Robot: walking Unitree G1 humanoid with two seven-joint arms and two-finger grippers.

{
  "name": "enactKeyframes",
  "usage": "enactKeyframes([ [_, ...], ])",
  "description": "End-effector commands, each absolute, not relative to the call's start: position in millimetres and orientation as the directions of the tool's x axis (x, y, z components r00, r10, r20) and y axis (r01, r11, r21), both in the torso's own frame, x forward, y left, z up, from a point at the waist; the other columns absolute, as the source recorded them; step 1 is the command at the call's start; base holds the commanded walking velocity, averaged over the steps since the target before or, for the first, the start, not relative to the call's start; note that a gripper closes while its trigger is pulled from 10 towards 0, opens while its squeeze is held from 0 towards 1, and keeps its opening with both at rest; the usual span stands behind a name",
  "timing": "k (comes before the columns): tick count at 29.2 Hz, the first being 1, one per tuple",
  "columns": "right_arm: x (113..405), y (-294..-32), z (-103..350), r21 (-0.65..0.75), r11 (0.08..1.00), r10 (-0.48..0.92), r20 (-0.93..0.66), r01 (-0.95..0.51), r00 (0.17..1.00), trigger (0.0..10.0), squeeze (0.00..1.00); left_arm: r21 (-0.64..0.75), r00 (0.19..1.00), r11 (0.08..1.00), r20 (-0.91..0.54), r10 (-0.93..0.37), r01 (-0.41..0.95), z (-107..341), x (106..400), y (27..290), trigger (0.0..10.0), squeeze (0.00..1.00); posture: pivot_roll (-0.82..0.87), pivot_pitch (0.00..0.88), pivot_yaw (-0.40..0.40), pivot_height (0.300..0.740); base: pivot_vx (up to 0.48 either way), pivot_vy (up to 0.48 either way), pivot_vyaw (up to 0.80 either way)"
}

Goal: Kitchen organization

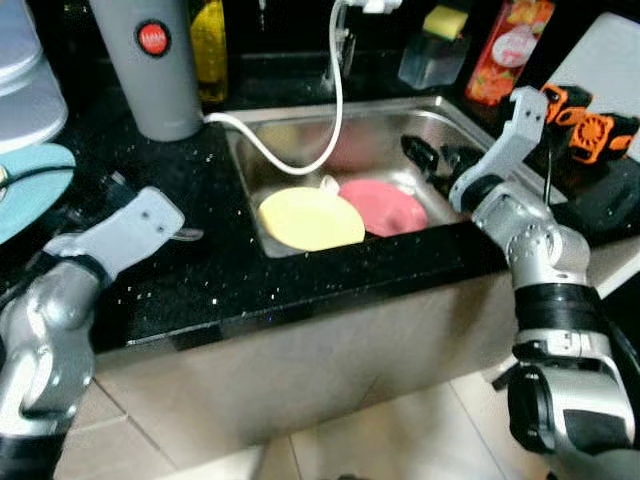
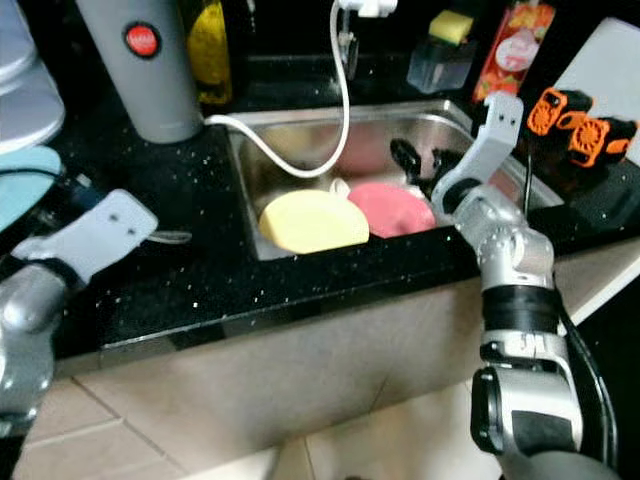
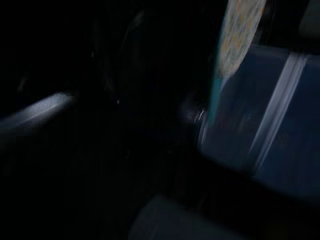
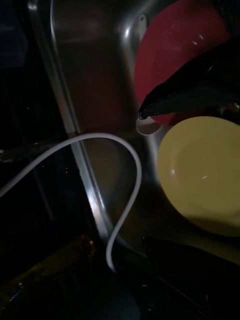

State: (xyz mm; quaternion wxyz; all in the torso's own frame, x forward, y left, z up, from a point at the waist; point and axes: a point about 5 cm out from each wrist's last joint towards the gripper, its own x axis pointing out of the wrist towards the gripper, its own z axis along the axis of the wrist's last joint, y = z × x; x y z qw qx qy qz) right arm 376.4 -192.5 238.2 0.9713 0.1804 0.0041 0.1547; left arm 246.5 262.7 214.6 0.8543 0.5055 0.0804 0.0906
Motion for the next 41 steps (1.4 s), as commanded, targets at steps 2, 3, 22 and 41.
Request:
enactKeyframes([
  [2,376,-193,236,0.346,0.892,0.300,0.032,-0.292,0.953,10.0,0.00,0.877,0.935,0.472,-0.085,0.345,-0.094,202,235,276,10.0,0.00,0.24,0.038,-0.072,0.740,0.000,0.000,0.00],
  [3,376,-193,236,0.346,0.892,0.300,0.032,-0.292,0.953,10.0,0.00,0.877,0.935,0.472,-0.085,0.345,-0.094,202,235,276,10.0,0.00,0.24,0.038,-0.072,0.740,0.000,0.000,0.00],
  [22,381,-181,236,0.354,0.881,0.330,0.015,-0.314,0.944,10.0,0.00,0.962,0.997,0.274,-0.017,0.070,-0.003,212,243,241,10.0,0.00,0.25,0.042,-0.100,0.740,0.000,0.000,0.00],
  [41,385,-173,233,0.364,0.872,0.349,0.009,-0.328,0.937,10.0,0.00,0.892,0.903,0.383,0.061,0.426,-0.240,219,226,288,10.0,0.00,0.28,0.044,-0.113,0.740,0.000,0.000,0.00],
])
